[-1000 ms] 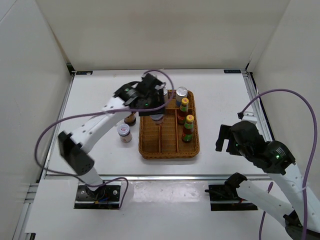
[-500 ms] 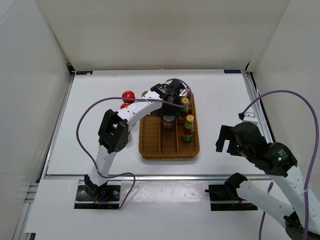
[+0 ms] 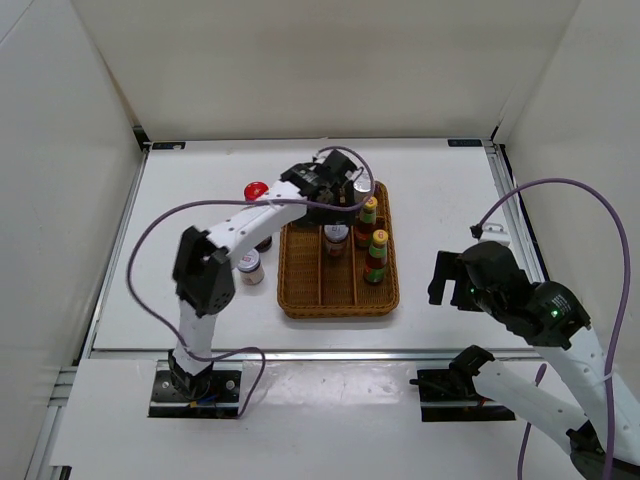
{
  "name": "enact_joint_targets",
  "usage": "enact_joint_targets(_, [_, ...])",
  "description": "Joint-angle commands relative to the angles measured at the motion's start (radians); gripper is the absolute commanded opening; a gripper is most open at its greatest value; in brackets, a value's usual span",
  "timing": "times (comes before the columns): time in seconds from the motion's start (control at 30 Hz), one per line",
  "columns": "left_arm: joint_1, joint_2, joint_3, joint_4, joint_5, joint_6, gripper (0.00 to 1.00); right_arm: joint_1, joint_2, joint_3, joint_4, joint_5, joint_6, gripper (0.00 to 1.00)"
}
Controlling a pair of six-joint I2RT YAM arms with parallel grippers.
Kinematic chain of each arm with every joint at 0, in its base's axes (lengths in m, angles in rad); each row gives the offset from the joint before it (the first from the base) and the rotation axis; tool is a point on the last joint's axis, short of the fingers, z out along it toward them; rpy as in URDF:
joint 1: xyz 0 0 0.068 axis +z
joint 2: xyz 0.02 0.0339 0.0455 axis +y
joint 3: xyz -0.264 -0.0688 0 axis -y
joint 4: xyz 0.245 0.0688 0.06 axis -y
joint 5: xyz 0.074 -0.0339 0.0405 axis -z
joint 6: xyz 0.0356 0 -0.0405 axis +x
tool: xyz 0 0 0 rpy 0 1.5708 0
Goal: Organize the condiment bottles
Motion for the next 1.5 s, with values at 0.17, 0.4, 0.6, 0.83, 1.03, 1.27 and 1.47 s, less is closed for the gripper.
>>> enact_joint_targets(0.17, [0.069, -0.592, -0.396, 0.018, -0.094, -0.039, 1.0, -0.001, 0.0, -0.009, 0.039, -0.016, -0.025, 1.0])
enact_joint_targets(0.4, [0.247, -0.758, -0.684, 0.018, -0.046, -0.074, 1.0, -0.001, 0.009, -0.009, 0.049, -0.037, -0.035, 1.0])
enact_joint_targets(0.6, [0.342, -0.749, -0.714, 0.064, 0.049, 0.018, 1.0, -0.001, 0.027, -0.019, 0.058, -0.058, -0.055, 1.0])
enact_joint_targets(0.83, [0.427, -0.729, -0.788, 0.099, 0.109, 0.071, 1.0, -0.001, 0.046, -0.019, 0.058, -0.067, -0.055, 1.0])
enact_joint_targets(1.03, [0.451, -0.68, -0.828, 0.153, 0.175, 0.107, 1.0, -0.001, 0.046, -0.019, 0.058, -0.076, -0.064, 1.0])
enact_joint_targets(1.27, [0.451, -0.631, -0.837, 0.185, 0.185, 0.15, 1.0, -0.001, 0.056, -0.019, 0.067, -0.096, -0.073, 1.0])
enact_joint_targets(1.47, [0.461, -0.602, -0.858, 0.185, 0.195, 0.15, 0.9, -0.001, 0.056, -0.019, 0.067, -0.096, -0.073, 1.0])
